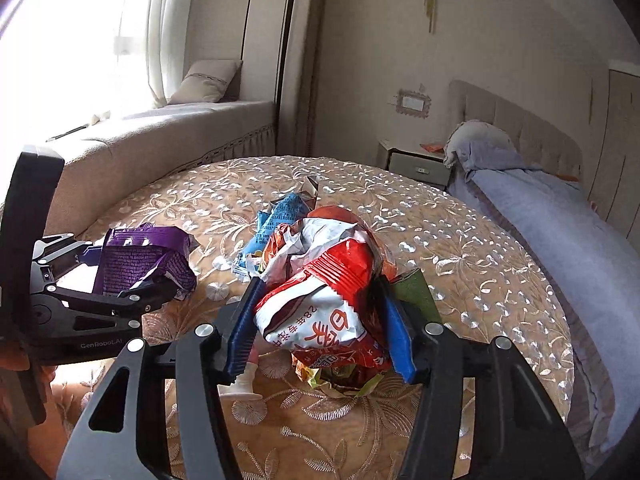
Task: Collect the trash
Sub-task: 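Grasp the purple bag with the left tool while the right tool grasps the red wrapper, then carry the purple bag and red wrapper to the bin and release both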
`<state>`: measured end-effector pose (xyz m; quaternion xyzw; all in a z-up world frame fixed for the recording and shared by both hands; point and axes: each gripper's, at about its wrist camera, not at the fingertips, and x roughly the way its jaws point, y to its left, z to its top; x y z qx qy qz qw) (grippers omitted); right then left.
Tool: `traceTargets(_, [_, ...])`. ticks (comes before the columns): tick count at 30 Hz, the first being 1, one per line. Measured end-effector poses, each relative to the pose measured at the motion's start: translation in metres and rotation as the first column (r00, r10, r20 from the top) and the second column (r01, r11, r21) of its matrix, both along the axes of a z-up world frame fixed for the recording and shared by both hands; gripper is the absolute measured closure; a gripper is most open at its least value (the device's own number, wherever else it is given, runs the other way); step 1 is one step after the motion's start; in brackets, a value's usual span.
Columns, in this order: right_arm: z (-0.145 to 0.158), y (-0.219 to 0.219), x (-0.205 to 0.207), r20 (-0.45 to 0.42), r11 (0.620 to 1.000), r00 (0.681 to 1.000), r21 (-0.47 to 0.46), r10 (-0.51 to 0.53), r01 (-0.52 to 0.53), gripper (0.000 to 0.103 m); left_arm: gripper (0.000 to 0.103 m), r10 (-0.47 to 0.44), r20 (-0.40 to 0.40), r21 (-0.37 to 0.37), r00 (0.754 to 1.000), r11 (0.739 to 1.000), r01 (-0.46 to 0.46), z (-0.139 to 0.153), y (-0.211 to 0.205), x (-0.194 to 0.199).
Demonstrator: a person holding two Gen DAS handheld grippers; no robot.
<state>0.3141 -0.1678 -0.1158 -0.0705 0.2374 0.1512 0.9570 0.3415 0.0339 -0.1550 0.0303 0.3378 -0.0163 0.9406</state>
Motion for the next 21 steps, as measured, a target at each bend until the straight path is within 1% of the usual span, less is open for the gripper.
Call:
traceTargets(3, [0.012, -0.008, -0.011, 0.031, 1.0, 1.0, 0.011, -0.002, 0.002, 0.046, 0.033, -0.013, 0.049, 0.01, 0.999, 1.0, 0.013, 0.021, -0.008, -0.016])
traceTargets(9, [0.033, -0.033, -0.042, 0.095, 0.999, 0.995, 0.033, -0.022, 0.019, 0.046, 0.033, -0.085, 0.131, 0.03, 0.988, 0.996, 0.082, 0.058, -0.041, -0.052])
traceTargets(16, [0.051, -0.073, -0.076, 0.153, 0.996, 0.986, 0.058, -0.073, 0.065, 0.046, 0.033, -0.166, 0.182, 0.053, 0.969, 0.986, 0.159, 0.079, -0.085, -0.082])
traceTargets(21, [0.057, -0.099, -0.099, 0.176, 0.992, 0.977, 0.066, -0.118, 0.108, 0.046, 0.033, -0.24, 0.196, 0.073, 0.951, 0.97, 0.23, 0.084, -0.122, -0.1])
